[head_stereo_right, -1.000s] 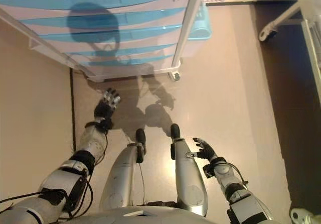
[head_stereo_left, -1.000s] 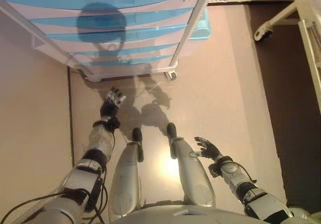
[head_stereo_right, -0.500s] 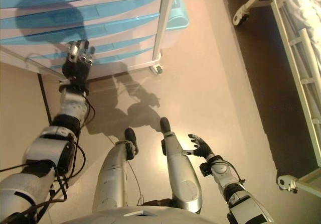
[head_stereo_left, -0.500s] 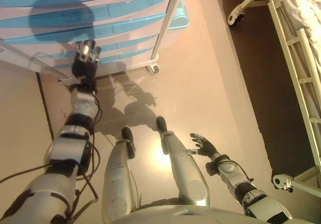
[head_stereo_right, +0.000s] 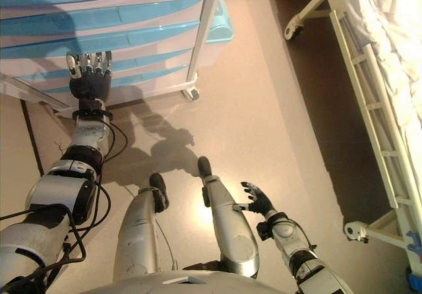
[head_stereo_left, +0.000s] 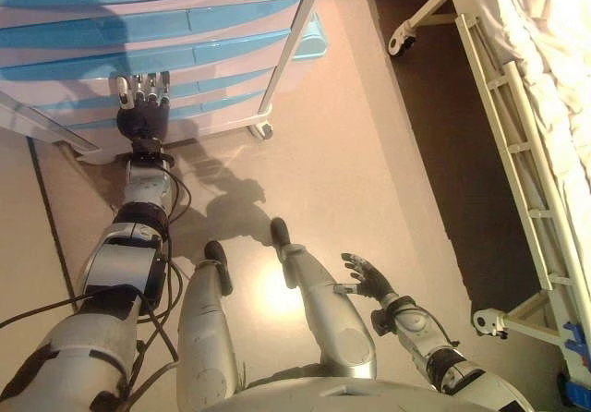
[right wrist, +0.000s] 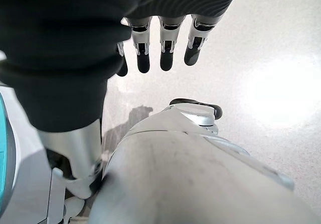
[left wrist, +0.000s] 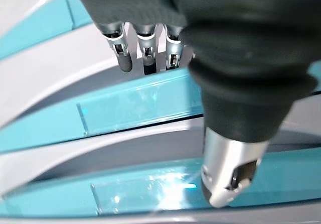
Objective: Open the drawer and pick up the medicine
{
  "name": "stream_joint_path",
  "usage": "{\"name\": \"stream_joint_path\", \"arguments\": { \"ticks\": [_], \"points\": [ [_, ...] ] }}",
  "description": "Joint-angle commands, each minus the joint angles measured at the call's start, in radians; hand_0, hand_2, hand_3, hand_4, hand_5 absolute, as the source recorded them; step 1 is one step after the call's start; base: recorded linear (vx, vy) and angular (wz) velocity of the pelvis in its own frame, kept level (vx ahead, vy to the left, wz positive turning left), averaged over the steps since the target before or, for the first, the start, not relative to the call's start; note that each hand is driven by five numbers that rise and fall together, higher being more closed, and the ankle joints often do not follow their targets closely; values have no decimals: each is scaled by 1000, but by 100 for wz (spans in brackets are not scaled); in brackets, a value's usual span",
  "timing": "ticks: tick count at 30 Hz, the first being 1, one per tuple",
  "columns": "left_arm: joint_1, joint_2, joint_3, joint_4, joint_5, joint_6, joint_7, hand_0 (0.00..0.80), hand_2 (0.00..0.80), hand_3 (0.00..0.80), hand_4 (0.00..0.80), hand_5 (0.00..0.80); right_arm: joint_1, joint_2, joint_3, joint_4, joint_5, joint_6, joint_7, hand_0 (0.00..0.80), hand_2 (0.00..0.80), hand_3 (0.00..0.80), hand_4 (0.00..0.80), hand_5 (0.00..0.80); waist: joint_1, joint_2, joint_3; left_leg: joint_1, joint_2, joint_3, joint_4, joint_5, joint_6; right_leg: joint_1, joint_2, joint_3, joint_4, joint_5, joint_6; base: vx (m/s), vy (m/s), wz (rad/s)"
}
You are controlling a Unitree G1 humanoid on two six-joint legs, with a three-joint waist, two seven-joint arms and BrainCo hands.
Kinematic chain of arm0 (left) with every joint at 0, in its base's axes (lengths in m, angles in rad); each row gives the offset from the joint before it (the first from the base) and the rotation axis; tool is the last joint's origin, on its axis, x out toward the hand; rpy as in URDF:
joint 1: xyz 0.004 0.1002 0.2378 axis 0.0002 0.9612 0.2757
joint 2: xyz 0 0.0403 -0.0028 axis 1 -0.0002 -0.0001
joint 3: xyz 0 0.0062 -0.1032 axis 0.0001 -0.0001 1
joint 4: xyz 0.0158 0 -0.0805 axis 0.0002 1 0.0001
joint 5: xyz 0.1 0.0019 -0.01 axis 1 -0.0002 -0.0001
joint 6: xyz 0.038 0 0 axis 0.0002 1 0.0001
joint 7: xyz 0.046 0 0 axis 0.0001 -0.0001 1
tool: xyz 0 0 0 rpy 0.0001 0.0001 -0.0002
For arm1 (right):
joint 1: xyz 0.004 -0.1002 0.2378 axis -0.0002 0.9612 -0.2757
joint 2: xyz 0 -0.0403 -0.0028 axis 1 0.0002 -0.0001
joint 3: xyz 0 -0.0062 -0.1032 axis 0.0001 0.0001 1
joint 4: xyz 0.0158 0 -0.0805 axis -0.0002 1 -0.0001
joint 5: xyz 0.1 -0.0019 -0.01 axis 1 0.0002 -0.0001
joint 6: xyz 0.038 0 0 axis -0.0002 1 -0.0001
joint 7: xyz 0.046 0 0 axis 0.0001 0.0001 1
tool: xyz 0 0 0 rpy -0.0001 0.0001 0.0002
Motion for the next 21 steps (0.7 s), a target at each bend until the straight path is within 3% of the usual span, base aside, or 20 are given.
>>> {"name": "stream_joint_path", "arguments": {
  "ticks": [1, 6, 7, 13, 21],
  "points": [
    [-214, 73, -35, -297, -14, 26, -362, 800, 800, 800, 800, 800, 94, -22, 74, -24, 1, -7, 12, 0, 0, 0, 0, 0, 10, 31, -37, 21, -68, -8, 29, -110, 35, 67, -1, -5, -87, 64, -47, 33, -24, -1],
    [-181, 46, -87, -437, 50, 59, -447, 800, 800, 800, 800, 800, 82, -25, 75, -48, -3, 17, 20, 0, 0, 0, 0, 0, 27, 33, -26, 34, -85, -20, 3, -100, 38, 92, 0, 1, -98, 63, -49, -8, -21, 1],
    [-166, 40, -92, -464, 67, 69, -456, 800, 800, 800, 800, 800, 79, -27, 75, -55, -6, 23, 18, 0, 0, 0, 0, 0, 29, 27, -18, 27, -88, -12, -6, -65, 38, 90, -5, 3, -106, 85, -51, -87, -61, 7],
    [1, -1, -82, -577, 185, 146, -462, 800, 800, 800, 800, 800, 58, -30, 59, -79, -22, 52, -11, 0, 0, 0, 0, 0, 77, 54, 7, 59, -106, -45, -90, -12, 26, 136, 2, -13, -134, 74, -63, -18, -34, 13],
    [460, -129, -50, -602, 324, 323, -521, 800, 800, 800, 800, 800, 17, -57, 6, -113, -51, 112, -57, 0, 0, 0, 0, 0, 180, 120, 42, 108, -121, -110, -258, 123, -20, 198, -4, -85, -157, 33, -86, -53, -7, 30]
  ]
}}
